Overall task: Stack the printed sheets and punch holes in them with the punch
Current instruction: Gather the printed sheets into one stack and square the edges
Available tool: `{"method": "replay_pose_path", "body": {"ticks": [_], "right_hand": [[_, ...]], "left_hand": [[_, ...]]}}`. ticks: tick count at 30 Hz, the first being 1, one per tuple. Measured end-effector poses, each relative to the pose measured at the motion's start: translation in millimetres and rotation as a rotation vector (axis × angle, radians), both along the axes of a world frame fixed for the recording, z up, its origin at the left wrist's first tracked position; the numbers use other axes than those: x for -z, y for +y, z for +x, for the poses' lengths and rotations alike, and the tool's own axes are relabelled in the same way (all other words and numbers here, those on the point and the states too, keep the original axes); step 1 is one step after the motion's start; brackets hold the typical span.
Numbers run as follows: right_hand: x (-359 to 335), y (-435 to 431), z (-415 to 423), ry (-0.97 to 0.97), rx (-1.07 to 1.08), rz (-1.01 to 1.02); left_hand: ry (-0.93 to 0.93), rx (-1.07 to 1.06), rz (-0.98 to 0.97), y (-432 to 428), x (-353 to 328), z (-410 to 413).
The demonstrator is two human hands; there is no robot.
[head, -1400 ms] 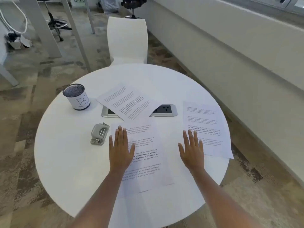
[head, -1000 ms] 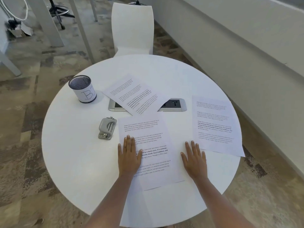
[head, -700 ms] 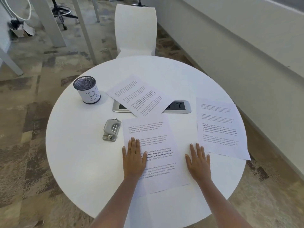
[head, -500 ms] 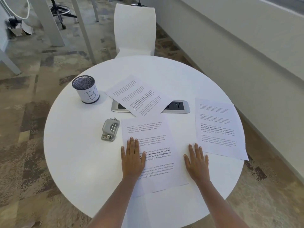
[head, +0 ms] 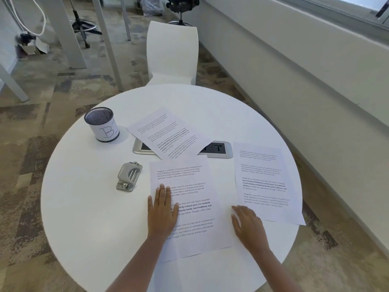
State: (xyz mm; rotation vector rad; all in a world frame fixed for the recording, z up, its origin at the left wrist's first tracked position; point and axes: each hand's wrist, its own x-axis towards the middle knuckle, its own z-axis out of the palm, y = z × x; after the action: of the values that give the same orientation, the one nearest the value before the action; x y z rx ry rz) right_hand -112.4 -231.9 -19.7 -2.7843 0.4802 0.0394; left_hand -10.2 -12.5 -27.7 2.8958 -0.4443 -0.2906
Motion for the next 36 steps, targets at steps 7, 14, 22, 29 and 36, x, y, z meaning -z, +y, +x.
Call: {"method": "replay_pose_path", "body": {"ticks": [7,14,22,29,36], "right_hand": [[-4.5,-61.6,6.2,0.124,0.183,-0.032],[10.8,-75.3,-3.8,0.285,0.165,-0.064],[15.2,-63.7,-18.3,0.228,0.083,-0.061],[-1.7,-121.2,-11.2,0.072,0.348,0.075],[-3.9,-169.3,-13.7,0.007,0.828,0.655]], "left_hand": [[0.060,-0.180,-0.136,-24.6,3.4,6.0],[0.053,-0.505,0.001,-33.2,-5.1,9.6],[0.167,-0.757,-0.084,-49.5,-16.1,19.8],[0.210,-0.841,-0.099,-53.5,-19.6,22.9],[0.234,-0.920,-0.403,-63.7,-18.9,17.9]]}}
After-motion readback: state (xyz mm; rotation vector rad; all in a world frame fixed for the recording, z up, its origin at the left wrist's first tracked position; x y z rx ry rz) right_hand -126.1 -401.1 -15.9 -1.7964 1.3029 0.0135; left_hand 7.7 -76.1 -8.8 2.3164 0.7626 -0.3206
